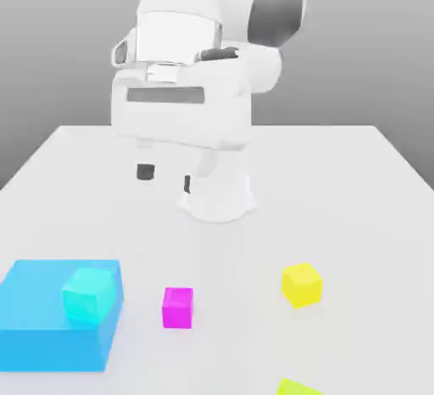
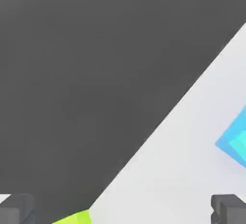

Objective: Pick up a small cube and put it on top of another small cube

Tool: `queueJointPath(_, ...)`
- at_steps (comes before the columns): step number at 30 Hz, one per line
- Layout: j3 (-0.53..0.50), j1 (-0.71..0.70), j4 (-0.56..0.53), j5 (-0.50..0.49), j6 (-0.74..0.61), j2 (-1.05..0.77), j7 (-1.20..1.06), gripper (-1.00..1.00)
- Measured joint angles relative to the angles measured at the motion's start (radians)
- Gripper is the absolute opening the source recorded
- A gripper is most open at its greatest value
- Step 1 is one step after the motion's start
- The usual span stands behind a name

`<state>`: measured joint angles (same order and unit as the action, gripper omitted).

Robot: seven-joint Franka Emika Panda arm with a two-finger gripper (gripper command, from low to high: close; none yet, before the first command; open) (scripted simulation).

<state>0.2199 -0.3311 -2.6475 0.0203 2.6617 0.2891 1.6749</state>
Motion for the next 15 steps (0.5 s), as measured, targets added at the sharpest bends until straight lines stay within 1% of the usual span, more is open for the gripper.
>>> queueJointPath(9, 0.047, -0.101, -0.151, -0.033, 0.158, -0.226, 0.410, 0.00)
queueJointPath(12, 0.036, -0.113, -0.195, -0.050, 0.213, -0.304, 0.541, 0.00)
queueJointPath(15, -0.020, -0.075, -0.188, -0.132, 0.291, -0.406, 0.629, 0.00)
